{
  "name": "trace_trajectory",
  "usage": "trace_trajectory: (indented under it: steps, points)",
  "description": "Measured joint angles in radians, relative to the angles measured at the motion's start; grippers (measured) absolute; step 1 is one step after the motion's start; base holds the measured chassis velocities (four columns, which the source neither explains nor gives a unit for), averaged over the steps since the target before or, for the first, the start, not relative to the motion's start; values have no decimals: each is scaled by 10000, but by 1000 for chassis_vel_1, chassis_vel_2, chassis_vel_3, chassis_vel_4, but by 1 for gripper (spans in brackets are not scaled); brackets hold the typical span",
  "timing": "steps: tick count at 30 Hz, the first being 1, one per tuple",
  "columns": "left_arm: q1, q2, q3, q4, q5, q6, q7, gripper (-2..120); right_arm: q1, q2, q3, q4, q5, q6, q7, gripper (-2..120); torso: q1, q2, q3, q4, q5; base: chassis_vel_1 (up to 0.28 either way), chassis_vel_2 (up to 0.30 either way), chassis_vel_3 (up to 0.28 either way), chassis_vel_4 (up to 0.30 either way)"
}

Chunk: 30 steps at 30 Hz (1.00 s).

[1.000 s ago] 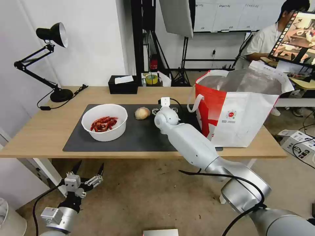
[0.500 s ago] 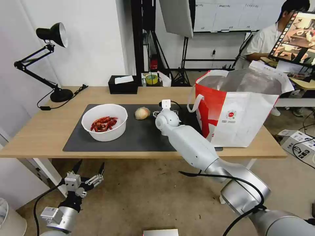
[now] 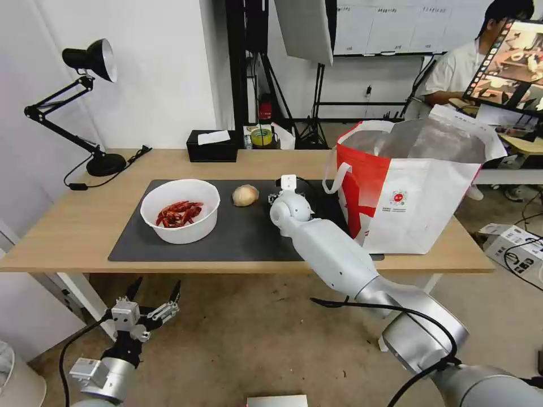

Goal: Pick up the trash from the table and place it into the takeout bag.

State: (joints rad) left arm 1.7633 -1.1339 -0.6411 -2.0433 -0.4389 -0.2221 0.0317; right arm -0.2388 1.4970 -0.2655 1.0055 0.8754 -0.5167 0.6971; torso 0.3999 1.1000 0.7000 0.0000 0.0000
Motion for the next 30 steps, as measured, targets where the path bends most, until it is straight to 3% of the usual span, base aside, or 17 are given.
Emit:
trace_trajectory:
  steps: [4,8,12,15,17,30]
  points:
    - [-2,14,-9,-3,-12,2,0,100,-8,10,0,0,-2,45,-41,50,0,0,0,0,0,0,0,0,0]
    - [-12,14,-11,-4,-21,2,3,100,-61,14,-22,8,-30,178,-102,30,0,0,0,0,0,0,0,0,0]
    - [-11,9,-5,-38,-18,3,6,100,-78,8,-82,15,-48,216,-125,22,0,0,0,0,0,0,0,0,0]
    - [-12,7,12,-75,-6,6,9,100,-120,27,-140,32,-62,266,-130,5,0,0,0,-1,0,0,0,0,0]
    - [-16,7,11,-90,-6,8,9,100,-151,35,-140,75,-83,318,-128,0,0,0,0,-1,-1,0,0,0,0]
    - [68,-60,-90,-303,33,12,10,100,-815,-979,-483,2398,-1301,1201,-234,0,1,0,0,-1,0,0,0,0,0]
